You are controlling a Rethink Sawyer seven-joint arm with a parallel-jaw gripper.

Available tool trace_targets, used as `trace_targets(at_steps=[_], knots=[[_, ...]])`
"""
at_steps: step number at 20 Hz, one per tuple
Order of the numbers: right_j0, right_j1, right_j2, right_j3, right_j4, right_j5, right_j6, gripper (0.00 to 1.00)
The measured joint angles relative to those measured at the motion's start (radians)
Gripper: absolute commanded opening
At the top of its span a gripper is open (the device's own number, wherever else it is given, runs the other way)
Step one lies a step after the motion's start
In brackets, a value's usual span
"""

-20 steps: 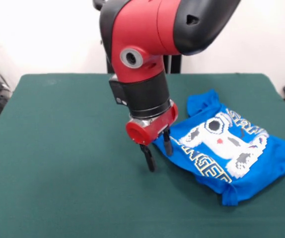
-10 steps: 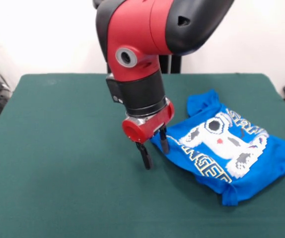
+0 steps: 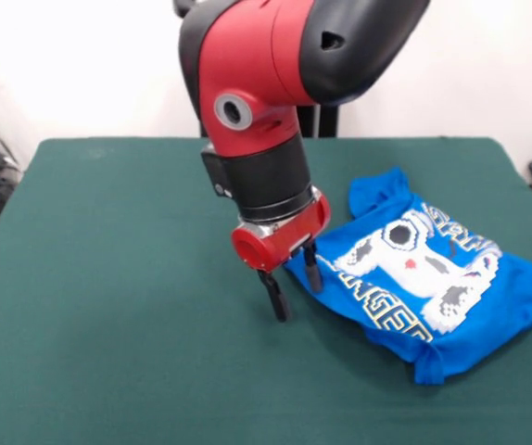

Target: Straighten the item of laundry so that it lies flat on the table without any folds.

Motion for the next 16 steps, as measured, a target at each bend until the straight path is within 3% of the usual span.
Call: trace_targets(at_steps=[16], knots=[[-0.001,0.021,0.001,0.000,0.025,0.000,0.000,1.00]])
